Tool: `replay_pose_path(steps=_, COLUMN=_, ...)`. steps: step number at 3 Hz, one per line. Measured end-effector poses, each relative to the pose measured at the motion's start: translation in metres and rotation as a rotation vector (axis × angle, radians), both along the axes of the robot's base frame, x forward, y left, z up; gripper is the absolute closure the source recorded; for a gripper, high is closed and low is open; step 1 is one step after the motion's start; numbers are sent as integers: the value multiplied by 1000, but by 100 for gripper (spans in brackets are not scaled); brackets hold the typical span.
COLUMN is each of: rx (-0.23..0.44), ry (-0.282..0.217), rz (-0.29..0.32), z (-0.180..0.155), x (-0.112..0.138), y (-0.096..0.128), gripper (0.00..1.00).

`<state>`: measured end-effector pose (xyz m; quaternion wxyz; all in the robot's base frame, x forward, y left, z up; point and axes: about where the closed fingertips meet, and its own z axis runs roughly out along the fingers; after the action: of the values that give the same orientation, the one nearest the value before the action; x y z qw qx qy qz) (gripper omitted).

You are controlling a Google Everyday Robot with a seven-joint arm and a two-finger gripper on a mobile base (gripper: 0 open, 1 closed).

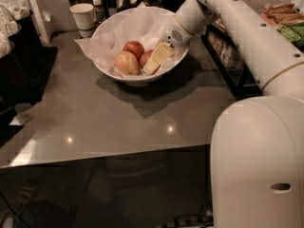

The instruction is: Pick apple from white bowl

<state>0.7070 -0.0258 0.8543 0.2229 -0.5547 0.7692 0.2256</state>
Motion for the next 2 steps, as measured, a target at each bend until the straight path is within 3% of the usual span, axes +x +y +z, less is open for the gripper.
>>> replay_pose_path(steps=2, rx=-3, ry=-6, rz=-11, z=-4, x=-1, y=3, gripper=71)
